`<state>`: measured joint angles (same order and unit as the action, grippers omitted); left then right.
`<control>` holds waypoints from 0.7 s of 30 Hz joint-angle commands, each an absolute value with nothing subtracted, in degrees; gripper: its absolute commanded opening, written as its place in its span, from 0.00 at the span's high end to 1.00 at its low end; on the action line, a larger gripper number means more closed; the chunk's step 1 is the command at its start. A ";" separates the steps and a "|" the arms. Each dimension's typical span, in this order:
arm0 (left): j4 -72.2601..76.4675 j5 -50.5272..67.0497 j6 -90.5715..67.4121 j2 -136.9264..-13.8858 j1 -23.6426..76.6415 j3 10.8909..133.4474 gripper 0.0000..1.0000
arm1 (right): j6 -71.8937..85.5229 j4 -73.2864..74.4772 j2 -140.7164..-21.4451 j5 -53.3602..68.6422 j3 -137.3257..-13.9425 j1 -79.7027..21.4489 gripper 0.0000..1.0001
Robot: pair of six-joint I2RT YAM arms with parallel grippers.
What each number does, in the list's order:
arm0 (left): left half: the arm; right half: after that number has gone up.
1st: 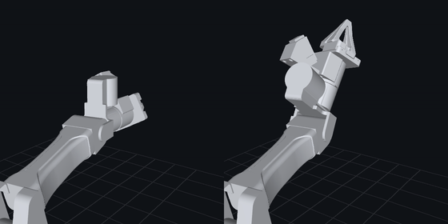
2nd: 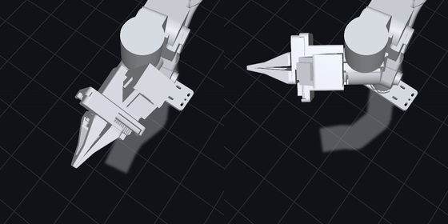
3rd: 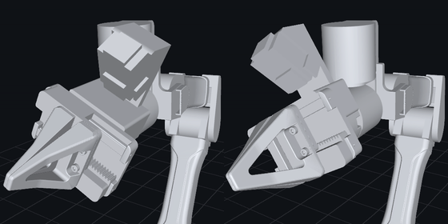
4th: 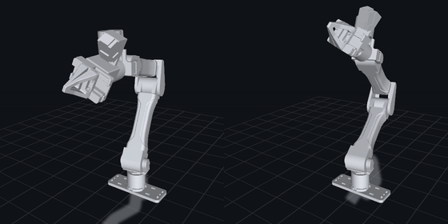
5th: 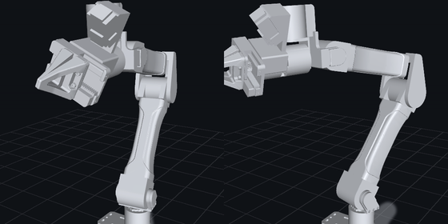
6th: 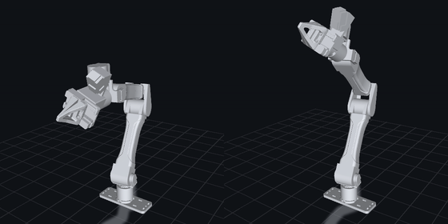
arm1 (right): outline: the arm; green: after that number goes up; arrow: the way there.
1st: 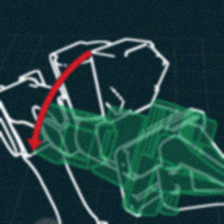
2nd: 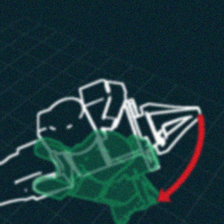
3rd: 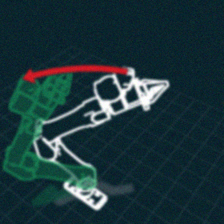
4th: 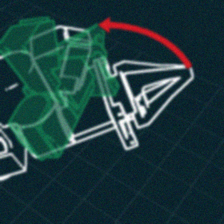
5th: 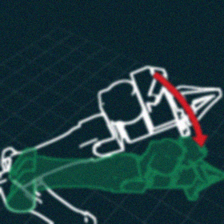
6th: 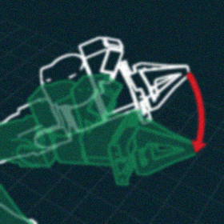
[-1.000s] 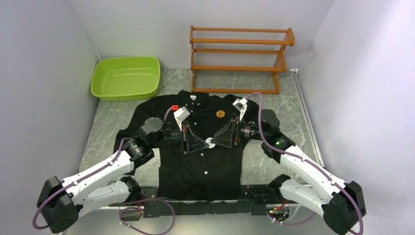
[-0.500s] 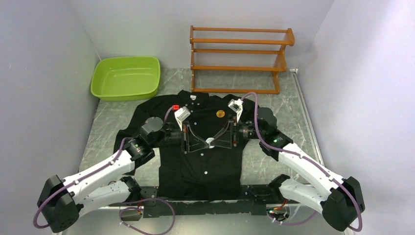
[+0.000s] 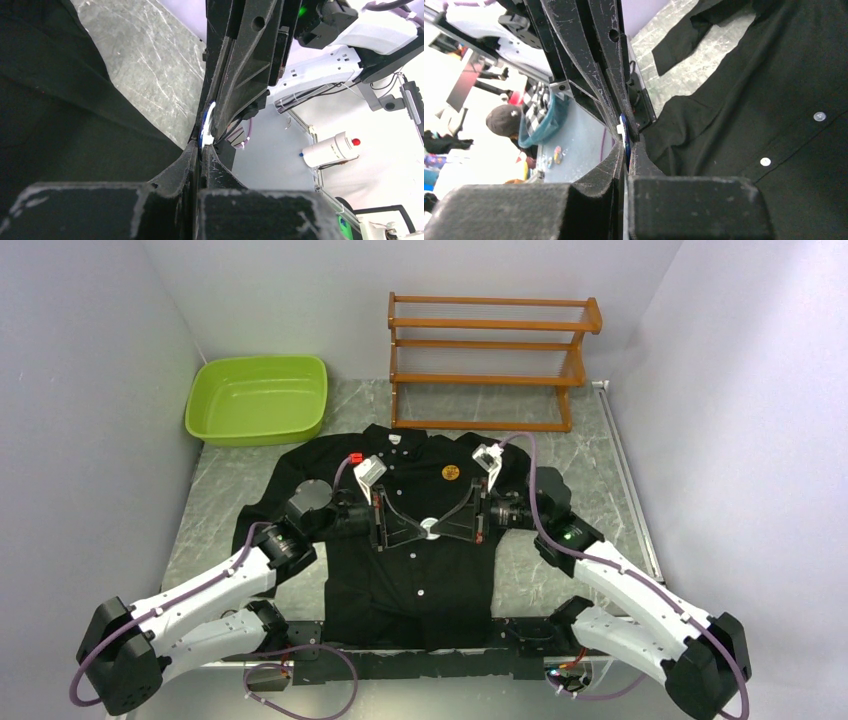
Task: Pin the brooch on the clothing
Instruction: Adjust the brooch.
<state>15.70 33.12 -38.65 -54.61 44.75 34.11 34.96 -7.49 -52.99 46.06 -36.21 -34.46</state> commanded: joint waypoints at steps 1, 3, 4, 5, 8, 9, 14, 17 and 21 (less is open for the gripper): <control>18.44 36.28 -39.56 -53.26 45.45 32.77 0.97 | 44.01 -16.03 -49.91 35.30 -31.72 -33.22 1.00; 19.23 36.32 -39.80 -53.33 45.45 32.37 0.98 | 48.02 -19.83 -49.80 34.68 -29.75 -33.23 1.00; 19.47 36.36 -39.88 -53.37 45.44 32.34 0.97 | 49.85 -21.64 -50.02 34.64 -29.00 -33.20 1.00; 19.63 36.38 -39.88 -53.48 45.44 32.27 0.97 | 51.42 -23.33 -50.32 34.55 -28.14 -33.22 1.00; 20.14 36.41 -39.77 -53.77 45.45 32.02 0.97 | 56.08 -29.25 -51.73 34.89 -26.28 -33.11 0.93; 20.32 36.31 -39.79 -53.86 45.52 31.81 0.97 | 57.26 -31.24 -52.22 35.39 -25.89 -33.13 0.90; 21.80 36.03 -40.26 -53.88 45.52 30.84 0.97 | 59.47 -34.65 -52.81 35.60 -25.64 -33.13 0.77; 22.53 35.84 -40.54 -53.61 45.51 30.36 0.97 | 58.75 -32.95 -51.63 34.29 -26.02 -33.13 0.94; 22.37 35.68 -40.51 -53.32 45.48 29.98 0.97 | 56.65 -28.15 -49.67 31.26 -26.80 -33.03 1.00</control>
